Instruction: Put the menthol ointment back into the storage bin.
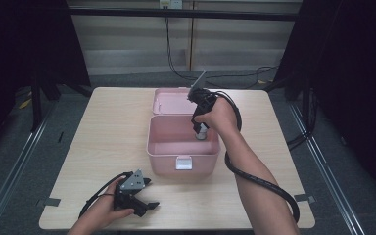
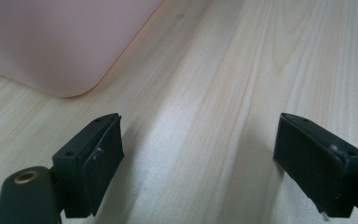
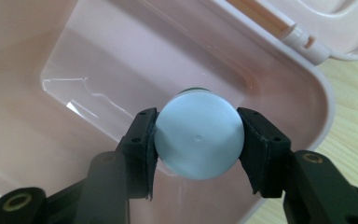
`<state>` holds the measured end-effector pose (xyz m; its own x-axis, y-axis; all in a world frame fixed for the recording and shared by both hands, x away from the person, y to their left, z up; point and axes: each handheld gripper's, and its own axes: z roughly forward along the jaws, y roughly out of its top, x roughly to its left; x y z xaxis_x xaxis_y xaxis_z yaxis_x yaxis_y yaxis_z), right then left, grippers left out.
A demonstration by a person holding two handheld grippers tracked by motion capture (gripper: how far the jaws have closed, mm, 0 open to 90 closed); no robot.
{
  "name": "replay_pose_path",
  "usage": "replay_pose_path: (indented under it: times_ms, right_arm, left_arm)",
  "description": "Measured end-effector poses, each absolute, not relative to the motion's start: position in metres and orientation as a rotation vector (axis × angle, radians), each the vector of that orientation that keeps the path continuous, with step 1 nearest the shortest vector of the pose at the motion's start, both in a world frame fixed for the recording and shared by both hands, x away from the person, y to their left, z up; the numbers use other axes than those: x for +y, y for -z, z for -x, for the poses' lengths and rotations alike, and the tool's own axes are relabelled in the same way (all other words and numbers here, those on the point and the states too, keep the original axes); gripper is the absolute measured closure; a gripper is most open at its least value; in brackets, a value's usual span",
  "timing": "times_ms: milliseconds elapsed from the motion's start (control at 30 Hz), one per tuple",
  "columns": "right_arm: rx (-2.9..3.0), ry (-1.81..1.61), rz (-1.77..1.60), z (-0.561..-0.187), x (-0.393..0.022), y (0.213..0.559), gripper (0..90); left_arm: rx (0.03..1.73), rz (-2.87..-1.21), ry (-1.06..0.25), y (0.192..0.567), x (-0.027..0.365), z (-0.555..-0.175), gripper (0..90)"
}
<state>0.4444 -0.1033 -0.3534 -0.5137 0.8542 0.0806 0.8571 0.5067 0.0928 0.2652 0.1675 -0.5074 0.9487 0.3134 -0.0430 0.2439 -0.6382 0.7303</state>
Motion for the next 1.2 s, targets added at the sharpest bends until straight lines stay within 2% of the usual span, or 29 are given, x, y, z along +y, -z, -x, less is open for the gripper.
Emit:
replay_pose_path:
  times_ms: [1200]
  right_arm:
    - [-2.663, 0.17, 1.63, -0.458, -0.094, 0.383, 50.3]
  left_arm:
    - [0.391, -2.292, -0.111, 0.507, 0.168, -0.265, 14.9]
